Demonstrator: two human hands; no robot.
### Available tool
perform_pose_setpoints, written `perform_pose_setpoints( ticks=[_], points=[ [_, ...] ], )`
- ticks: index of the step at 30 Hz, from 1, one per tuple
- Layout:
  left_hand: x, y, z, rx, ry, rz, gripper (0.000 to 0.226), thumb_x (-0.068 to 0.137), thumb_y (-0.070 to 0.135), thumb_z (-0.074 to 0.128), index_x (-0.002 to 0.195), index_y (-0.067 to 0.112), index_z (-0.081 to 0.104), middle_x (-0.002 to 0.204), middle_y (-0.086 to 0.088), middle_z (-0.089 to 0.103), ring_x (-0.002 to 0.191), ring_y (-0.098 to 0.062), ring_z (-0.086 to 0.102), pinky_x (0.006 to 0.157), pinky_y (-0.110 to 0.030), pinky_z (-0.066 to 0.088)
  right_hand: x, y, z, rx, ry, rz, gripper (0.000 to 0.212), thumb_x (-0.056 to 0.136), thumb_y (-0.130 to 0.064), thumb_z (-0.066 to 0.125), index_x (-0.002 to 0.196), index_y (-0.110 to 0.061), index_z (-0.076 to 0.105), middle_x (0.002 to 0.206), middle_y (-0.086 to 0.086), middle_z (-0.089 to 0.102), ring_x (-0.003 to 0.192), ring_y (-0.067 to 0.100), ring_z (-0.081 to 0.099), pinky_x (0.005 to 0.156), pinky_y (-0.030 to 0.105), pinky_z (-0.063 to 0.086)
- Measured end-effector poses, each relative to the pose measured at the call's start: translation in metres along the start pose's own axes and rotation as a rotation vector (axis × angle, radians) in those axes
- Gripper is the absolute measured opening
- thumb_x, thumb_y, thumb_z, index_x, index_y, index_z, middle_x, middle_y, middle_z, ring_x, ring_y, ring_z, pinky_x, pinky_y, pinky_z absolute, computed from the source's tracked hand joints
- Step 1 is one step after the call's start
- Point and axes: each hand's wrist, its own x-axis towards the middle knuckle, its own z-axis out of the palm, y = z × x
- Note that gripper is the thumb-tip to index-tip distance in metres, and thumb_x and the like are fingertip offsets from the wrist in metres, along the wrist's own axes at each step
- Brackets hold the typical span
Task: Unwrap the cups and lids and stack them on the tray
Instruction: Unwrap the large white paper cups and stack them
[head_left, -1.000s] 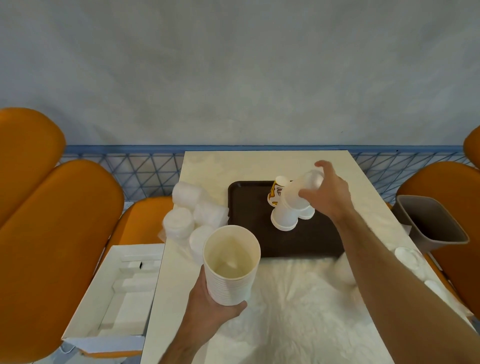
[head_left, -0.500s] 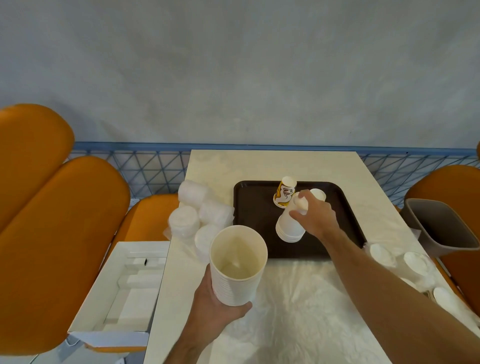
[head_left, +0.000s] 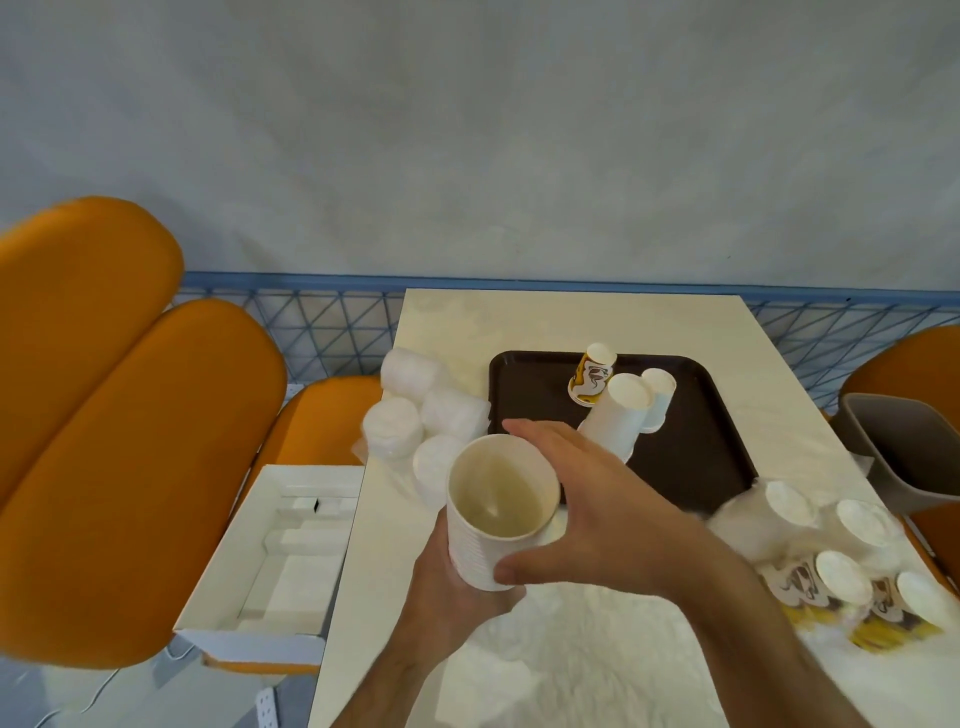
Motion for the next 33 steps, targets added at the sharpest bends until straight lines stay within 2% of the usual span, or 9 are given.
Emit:
perform_pose_setpoints(
  ticks=[5, 9, 11, 14, 19, 22, 25, 30, 33],
  points=[
    [0.002, -0.006, 0.002, 0.014, -0.021, -0.036, 0.078, 0.052, 0.039, 0.093, 0.118, 0.029, 0.053, 0.1, 0.014, 0.066, 0.095, -0.004, 0.064, 0.071, -0.011, 0.051, 0.004, 0.001, 0.003, -0.127, 0.104, -0.031, 0.105, 0.063, -0.054, 0.089, 0.15, -0.036, 0.033, 0.143, -0.021, 0.04, 0.128, 0.001, 0.041, 0.104, 0.021, 0.034],
    [0.0, -0.004, 0.001, -0.019, -0.019, -0.042, 0.09, 0.049, 0.044, 0.094, 0.126, 0.037, 0.048, 0.113, 0.019, 0.066, 0.104, 0.0, 0.063, 0.077, -0.012, 0.052, 0.009, -0.003, 0.002, -0.129, 0.112, -0.061, 0.089, 0.062, -0.053, 0.09, 0.136, -0.039, 0.044, 0.127, -0.021, 0.045, 0.119, 0.003, 0.044, 0.096, 0.021, 0.04],
    [-0.002, -0.002, 0.0, -0.04, -0.011, -0.032, 0.093, 0.049, 0.042, 0.095, 0.128, 0.04, 0.047, 0.115, 0.025, 0.064, 0.107, 0.004, 0.06, 0.075, -0.007, 0.049, 0.007, -0.007, -0.002, -0.043, 0.126, -0.054, 0.088, 0.061, -0.048, 0.092, 0.134, -0.041, 0.043, 0.126, -0.024, 0.046, 0.119, 0.002, 0.047, 0.097, 0.024, 0.046],
    [-0.005, 0.002, -0.002, -0.073, 0.008, -0.017, 0.094, 0.052, 0.03, 0.096, 0.129, 0.044, 0.045, 0.116, 0.027, 0.063, 0.107, 0.005, 0.06, 0.073, -0.009, 0.051, -0.004, -0.016, -0.017, 0.251, 0.221, -0.073, 0.087, 0.058, -0.034, 0.095, 0.129, -0.041, 0.044, 0.114, -0.03, 0.055, 0.11, -0.005, 0.056, 0.083, 0.015, 0.051],
    [-0.007, 0.005, -0.003, -0.079, 0.011, -0.038, 0.094, 0.051, 0.032, 0.096, 0.126, 0.049, 0.042, 0.116, 0.028, 0.062, 0.105, 0.011, 0.058, 0.076, -0.01, 0.051, -0.023, -0.025, -0.044, 0.422, 0.524, -0.235, 0.09, 0.048, -0.051, 0.086, 0.127, -0.034, 0.048, 0.118, -0.022, 0.062, 0.111, 0.007, 0.062, 0.082, 0.016, 0.052],
    [-0.007, 0.002, -0.003, -0.094, 0.008, -0.026, 0.093, 0.052, 0.026, 0.097, 0.127, 0.044, 0.044, 0.115, 0.027, 0.063, 0.107, 0.007, 0.059, 0.074, -0.008, 0.05, -0.024, -0.015, -0.041, 0.469, 0.573, -0.273, 0.09, 0.049, -0.047, 0.087, 0.128, -0.033, 0.046, 0.118, -0.027, 0.06, 0.115, 0.004, 0.06, 0.084, 0.014, 0.051],
    [-0.006, 0.002, -0.002, -0.096, 0.007, -0.009, 0.094, 0.053, 0.026, 0.097, 0.128, 0.042, 0.044, 0.115, 0.029, 0.062, 0.108, 0.004, 0.059, 0.074, -0.009, 0.05, -0.02, 0.001, -0.019, 0.613, 0.567, -0.206, 0.09, 0.047, -0.049, 0.092, 0.126, -0.032, 0.052, 0.116, -0.023, 0.066, 0.113, 0.004, 0.063, 0.086, 0.02, 0.055],
    [-0.006, 0.002, -0.001, -0.1, 0.015, -0.006, 0.093, 0.051, 0.027, 0.097, 0.128, 0.041, 0.046, 0.115, 0.025, 0.064, 0.107, 0.003, 0.06, 0.073, -0.009, 0.051, -0.015, 0.02, 0.016, 0.667, 0.461, -0.11, 0.073, 0.067, -0.006, 0.09, 0.126, -0.031, 0.057, 0.115, -0.01, 0.071, 0.114, 0.014, 0.066, 0.094, 0.038, 0.058],
    [-0.006, 0.002, -0.001, -0.105, 0.014, -0.003, 0.093, 0.051, 0.027, 0.097, 0.127, 0.039, 0.047, 0.115, 0.023, 0.065, 0.107, -0.001, 0.062, 0.075, -0.012, 0.052, -0.013, 0.03, 0.018, 0.777, 0.51, -0.041, 0.082, 0.066, -0.023, 0.09, 0.136, -0.03, 0.048, 0.121, 0.0, 0.068, 0.115, 0.023, 0.066, 0.091, 0.043, 0.059]
  ],
)
